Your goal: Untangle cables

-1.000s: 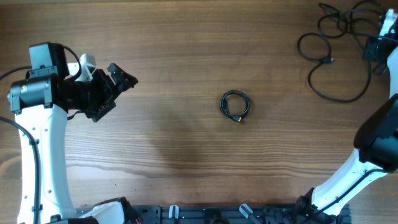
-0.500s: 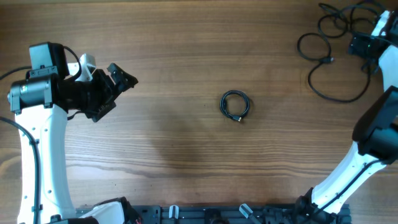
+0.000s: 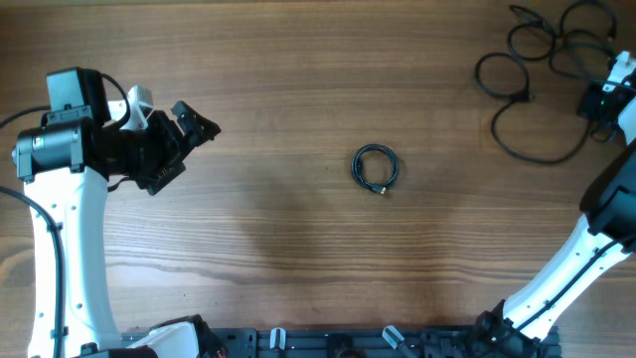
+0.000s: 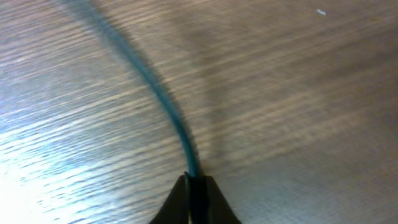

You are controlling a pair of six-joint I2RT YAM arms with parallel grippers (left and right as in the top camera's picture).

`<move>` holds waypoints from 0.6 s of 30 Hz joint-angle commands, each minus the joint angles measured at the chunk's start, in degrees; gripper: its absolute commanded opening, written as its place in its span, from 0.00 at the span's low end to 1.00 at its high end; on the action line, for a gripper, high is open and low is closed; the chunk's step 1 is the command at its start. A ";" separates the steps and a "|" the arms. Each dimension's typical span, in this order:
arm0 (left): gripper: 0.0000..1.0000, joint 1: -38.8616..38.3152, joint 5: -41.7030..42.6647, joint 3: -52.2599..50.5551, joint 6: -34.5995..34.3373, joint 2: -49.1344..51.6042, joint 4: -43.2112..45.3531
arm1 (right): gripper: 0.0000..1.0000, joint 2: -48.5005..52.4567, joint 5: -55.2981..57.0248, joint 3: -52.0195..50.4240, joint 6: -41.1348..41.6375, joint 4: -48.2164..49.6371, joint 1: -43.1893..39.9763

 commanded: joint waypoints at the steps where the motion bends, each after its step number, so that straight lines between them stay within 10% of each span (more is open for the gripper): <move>1: 1.00 0.31 -0.15 0.68 1.18 -0.35 0.20 | 0.04 2.01 10.05 0.13 8.46 -2.89 -2.34; 9: 1.00 0.31 -0.17 0.68 1.18 -0.35 0.20 | 0.06 -4.31 16.96 0.50 14.27 -5.90 -3.91; 11: 1.00 0.31 -0.15 0.68 1.18 -0.35 0.20 | 0.17 -4.42 9.94 0.50 12.72 -7.04 -3.93; 14: 1.00 0.31 -0.17 0.68 1.18 -0.35 0.22 | 0.83 -6.62 -2.60 0.57 13.16 -7.87 -3.91; 18: 1.00 0.31 -0.17 0.68 1.18 -0.35 0.20 | 0.96 -13.75 -19.10 0.57 26.38 -8.09 -3.82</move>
